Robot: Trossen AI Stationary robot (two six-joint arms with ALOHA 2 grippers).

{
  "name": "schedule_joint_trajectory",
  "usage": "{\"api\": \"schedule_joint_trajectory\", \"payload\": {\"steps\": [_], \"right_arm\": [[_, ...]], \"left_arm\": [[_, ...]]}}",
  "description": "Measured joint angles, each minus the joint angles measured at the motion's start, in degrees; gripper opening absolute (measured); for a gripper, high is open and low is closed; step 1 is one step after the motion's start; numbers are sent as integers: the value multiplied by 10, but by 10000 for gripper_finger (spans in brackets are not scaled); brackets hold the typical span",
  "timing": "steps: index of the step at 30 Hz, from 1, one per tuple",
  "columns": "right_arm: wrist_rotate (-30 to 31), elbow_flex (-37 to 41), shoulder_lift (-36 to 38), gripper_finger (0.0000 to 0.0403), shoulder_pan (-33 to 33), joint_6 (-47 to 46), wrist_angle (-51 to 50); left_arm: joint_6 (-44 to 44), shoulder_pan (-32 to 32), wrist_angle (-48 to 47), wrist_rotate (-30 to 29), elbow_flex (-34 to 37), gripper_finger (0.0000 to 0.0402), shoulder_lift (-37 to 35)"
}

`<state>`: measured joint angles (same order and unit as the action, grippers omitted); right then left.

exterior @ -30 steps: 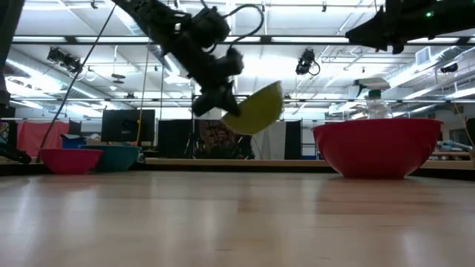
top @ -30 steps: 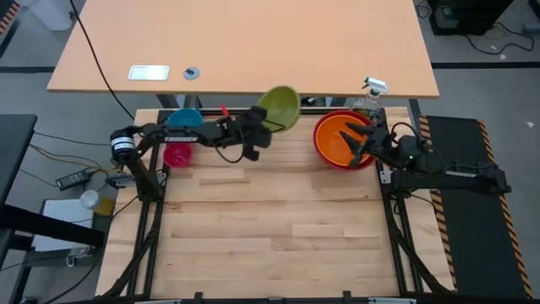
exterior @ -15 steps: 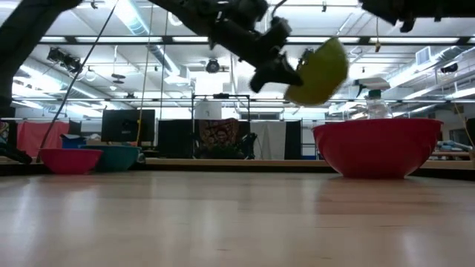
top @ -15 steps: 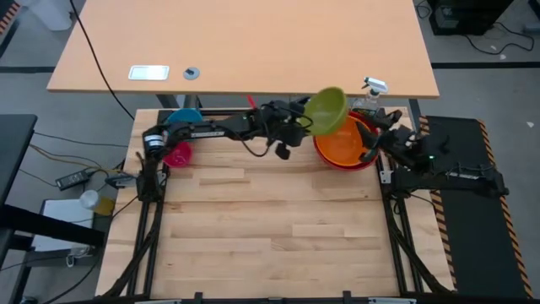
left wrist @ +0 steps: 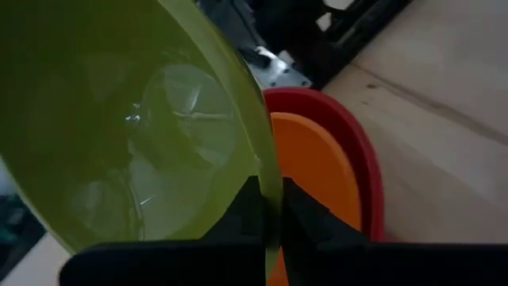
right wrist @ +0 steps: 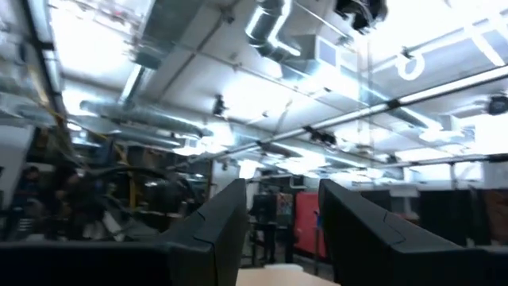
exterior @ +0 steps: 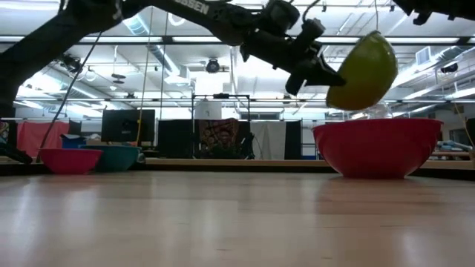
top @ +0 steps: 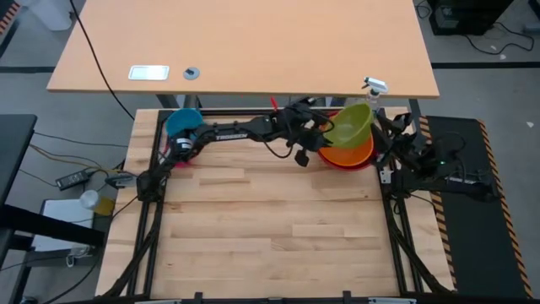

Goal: Nest bowls inside each other
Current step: Stack the green bowl into the orange bowl

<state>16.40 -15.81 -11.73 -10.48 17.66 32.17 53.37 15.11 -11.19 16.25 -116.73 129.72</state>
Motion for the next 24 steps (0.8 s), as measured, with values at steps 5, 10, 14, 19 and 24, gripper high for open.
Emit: {"api": "schedule_joint_trajectory", "payload": {"steps": [5,10,14,19,24], "right_arm": [[-30,0,12,165,0,-1,-11],[-30,0,13,165,0,-1,-20],[-30,0,13,165,0,-1,-27],[-31,0,13,165,0,-3,-27],[-31,0,13,165,0,-6,-28]], "left_arm": [[0,0,-32,-2,-70,13,51],[-3,0,-34,-3,-101,13,84],[13,2,-57,-20,-101,13,103],[90,1,-107,-64,-101,13,112],[104,-6,-82,-81,-101,52,112]]}}
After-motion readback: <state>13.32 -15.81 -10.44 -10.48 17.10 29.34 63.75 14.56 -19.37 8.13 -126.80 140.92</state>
